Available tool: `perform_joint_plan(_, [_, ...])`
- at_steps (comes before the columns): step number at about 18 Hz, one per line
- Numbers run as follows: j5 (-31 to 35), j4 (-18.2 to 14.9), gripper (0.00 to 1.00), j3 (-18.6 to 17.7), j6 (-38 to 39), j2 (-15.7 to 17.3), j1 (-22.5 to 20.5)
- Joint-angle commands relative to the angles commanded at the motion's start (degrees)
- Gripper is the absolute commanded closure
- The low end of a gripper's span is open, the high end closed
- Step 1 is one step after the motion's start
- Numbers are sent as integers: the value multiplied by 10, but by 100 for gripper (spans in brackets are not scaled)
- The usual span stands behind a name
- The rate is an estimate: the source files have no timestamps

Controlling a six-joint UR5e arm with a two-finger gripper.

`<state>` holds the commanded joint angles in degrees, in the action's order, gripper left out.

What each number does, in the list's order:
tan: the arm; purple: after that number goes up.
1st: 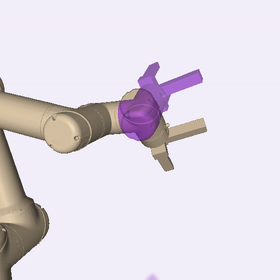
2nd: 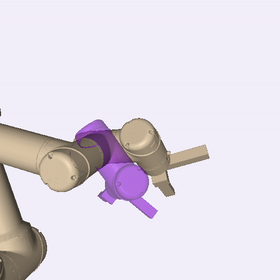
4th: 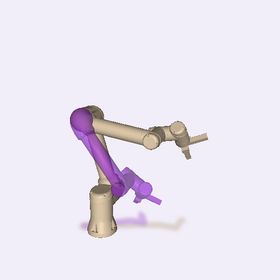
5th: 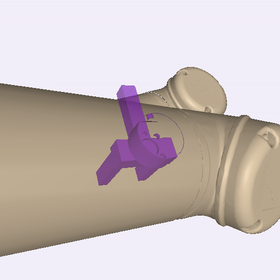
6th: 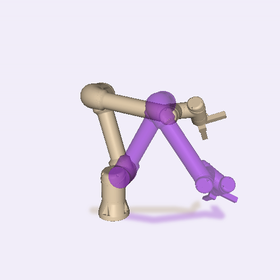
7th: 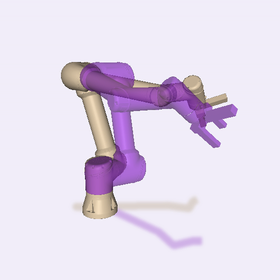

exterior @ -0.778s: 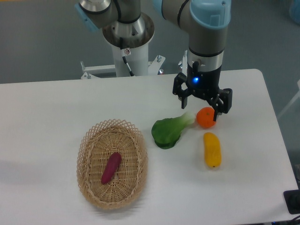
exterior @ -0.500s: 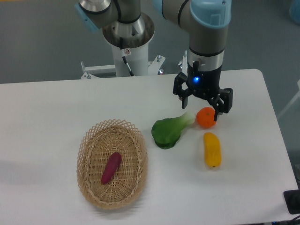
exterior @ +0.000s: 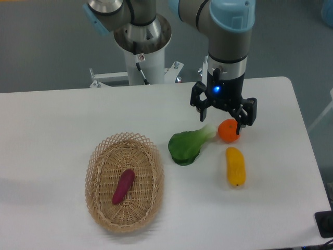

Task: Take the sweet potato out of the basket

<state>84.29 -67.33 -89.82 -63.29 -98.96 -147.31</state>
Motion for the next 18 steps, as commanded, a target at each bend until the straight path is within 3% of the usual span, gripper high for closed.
perform_joint_plan(6, [-54,25,0,-1,68,-4,17])
perform_joint_plan(14, [-56,28,0,-9,177,-8,85])
perform_joint_plan(18, [-56,56,0,-14,236,-45,127])
